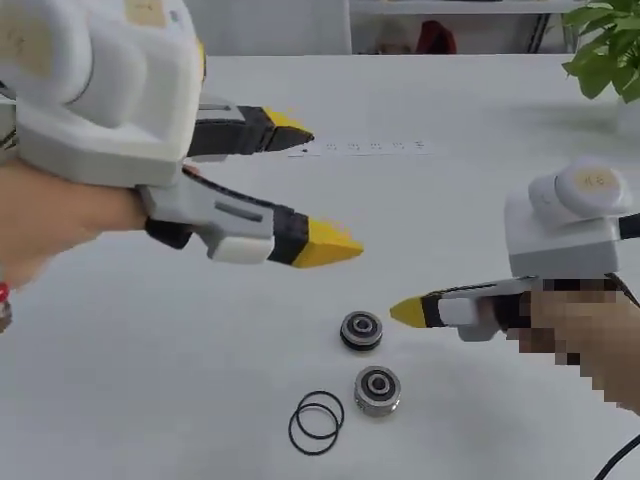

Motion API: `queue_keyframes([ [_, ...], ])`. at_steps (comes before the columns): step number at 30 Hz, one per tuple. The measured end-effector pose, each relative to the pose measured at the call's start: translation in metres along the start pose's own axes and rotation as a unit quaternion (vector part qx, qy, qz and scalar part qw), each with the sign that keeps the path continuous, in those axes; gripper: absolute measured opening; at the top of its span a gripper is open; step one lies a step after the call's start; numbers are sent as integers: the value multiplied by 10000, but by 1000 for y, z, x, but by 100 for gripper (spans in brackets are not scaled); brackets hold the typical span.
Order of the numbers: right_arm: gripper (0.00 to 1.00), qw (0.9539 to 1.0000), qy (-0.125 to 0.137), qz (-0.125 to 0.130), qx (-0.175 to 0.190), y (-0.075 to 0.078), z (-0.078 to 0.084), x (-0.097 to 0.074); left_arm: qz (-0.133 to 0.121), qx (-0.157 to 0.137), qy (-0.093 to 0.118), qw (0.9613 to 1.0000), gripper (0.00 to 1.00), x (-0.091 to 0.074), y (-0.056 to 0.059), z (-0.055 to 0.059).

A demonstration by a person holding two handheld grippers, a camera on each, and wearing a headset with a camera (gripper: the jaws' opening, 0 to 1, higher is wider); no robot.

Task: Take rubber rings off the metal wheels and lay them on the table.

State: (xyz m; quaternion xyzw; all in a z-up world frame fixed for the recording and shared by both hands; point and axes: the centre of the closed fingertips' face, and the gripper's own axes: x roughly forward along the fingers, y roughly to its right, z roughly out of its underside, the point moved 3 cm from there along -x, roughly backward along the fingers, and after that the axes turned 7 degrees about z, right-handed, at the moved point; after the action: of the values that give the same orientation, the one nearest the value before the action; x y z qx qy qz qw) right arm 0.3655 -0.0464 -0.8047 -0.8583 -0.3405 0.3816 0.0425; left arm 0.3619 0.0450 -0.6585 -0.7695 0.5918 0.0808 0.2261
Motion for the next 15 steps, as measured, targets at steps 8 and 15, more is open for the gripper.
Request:
queue_keyframes([
  [8,16,9999,124,-3,-80,2,-2,0,133,56,-53,9999,58,30,-7,18],
  [15,19,9984,279,-124,-481,-2,-3,3,216,-254,-71,9994,55,45,-7,51],
])
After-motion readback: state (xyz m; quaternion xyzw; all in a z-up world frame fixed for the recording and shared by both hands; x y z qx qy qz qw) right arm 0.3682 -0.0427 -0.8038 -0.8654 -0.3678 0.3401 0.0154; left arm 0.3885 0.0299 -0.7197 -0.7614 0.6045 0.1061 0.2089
